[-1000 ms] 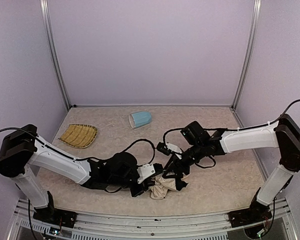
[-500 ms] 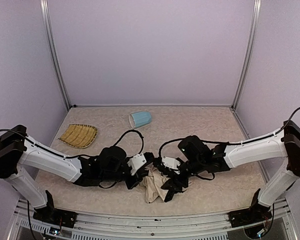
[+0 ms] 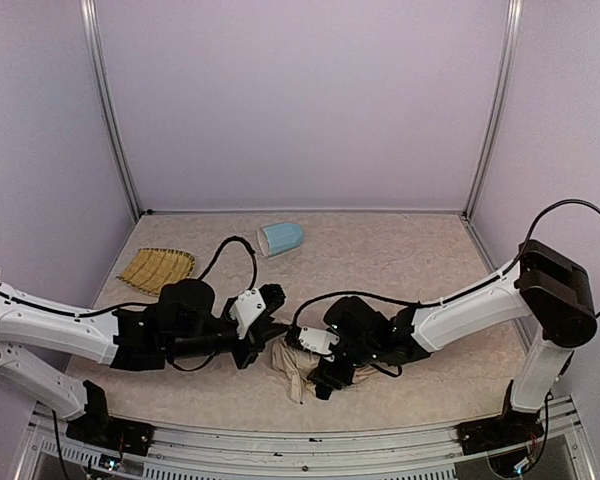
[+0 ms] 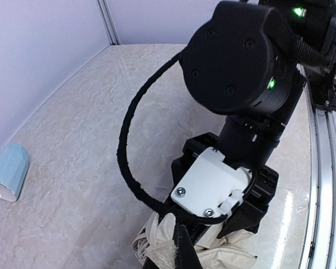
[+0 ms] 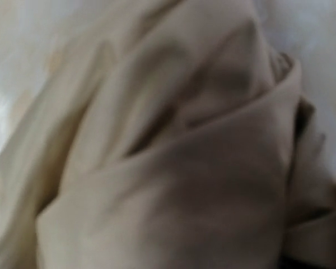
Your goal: Put away the umbrella
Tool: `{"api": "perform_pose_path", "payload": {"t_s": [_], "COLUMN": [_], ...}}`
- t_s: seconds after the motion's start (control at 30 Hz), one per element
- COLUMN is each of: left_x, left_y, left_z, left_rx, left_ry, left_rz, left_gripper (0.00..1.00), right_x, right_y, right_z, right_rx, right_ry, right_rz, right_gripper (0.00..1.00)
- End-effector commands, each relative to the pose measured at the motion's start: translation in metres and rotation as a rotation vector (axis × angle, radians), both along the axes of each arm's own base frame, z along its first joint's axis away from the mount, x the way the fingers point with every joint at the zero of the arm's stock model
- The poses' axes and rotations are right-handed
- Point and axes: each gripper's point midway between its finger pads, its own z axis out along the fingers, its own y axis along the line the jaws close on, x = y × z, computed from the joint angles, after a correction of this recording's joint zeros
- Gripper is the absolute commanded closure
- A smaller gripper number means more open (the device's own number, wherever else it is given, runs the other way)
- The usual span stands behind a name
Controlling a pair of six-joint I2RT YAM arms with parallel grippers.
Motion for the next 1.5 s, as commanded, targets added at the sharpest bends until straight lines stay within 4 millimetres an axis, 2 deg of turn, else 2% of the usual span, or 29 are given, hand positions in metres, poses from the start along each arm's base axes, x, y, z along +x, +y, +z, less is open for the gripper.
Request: {"api": "perform_pose_path", "payload": {"t_s": [0.0,0.1,0.23,0.27,0.37,0.5,0.63,0.73,0.87,0.97,1.03,1.17,1.23,1.33,1.4,1.47], "left_x": [-0.003,-0.002,-0.004,-0.007,-0.024,-0.045,-0.056,-0.050,-0.053,-0.053,-0.048,-0.015,0.004,0.025,0.034,0.040], "left_y": [0.014,0.026,0.032,0.030,0.018,0.005,-0.002,-0.006,-0.013,-0.017,-0.019,-0.015,-0.014,-0.014,-0.014,-0.012], "left_z": [0.032,0.048,0.064,0.067,0.073,0.078,0.062,0.044,0.025,0.017,0.008,-0.036,-0.059,-0.096,-0.124,-0.152], "left_rx": [-0.043,-0.063,-0.093,-0.100,-0.105,-0.117,-0.109,-0.039,0.066,0.141,0.206,0.384,0.444,0.532,0.608,0.688], "left_ry": [-0.062,-0.098,-0.123,-0.127,-0.167,-0.215,-0.241,-0.280,-0.394,-0.496,-0.551,-0.586,-0.556,-0.508,-0.474,-0.449], "left_rz": [0.026,0.061,0.073,0.061,-0.008,-0.098,-0.178,-0.164,-0.173,-0.167,-0.157,-0.119,-0.089,-0.053,-0.039,-0.037], "left_gripper": [1.00,1.00,1.00,1.00,1.00,1.00,1.00,1.00,1.00,1.00,1.00,1.00,1.00,1.00,1.00,1.00], "right_x": [0.006,0.011,0.025,0.030,0.061,0.106,0.138,0.149,0.149,0.151,0.145,0.121,0.126,0.140,0.138,0.139], "right_y": [-0.044,-0.046,-0.042,-0.039,-0.038,-0.047,-0.052,-0.059,-0.065,-0.070,-0.068,-0.052,-0.053,-0.064,-0.066,-0.065], "right_z": [-0.052,-0.051,-0.029,-0.020,0.016,0.070,0.128,0.166,0.213,0.235,0.241,0.243,0.222,0.167,0.137,0.121], "right_rx": [-0.217,-0.215,-0.142,-0.099,0.079,0.318,0.501,0.578,0.593,0.570,0.543,0.543,0.496,0.369,0.344,0.345], "right_ry": [0.023,0.030,0.047,0.064,0.124,0.156,0.124,0.081,-0.086,-0.176,-0.224,-0.151,-0.065,0.032,0.101,0.145], "right_rz": [-0.123,-0.143,-0.173,-0.185,-0.260,-0.338,-0.341,-0.310,-0.236,-0.214,-0.170,-0.032,-0.081,-0.220,-0.263,-0.290], "right_gripper": [0.45,0.74,1.00,1.00,1.00,1.00,1.00,1.00,1.00,1.00,1.00,1.00,1.00,1.00,1.00,1.00]}}
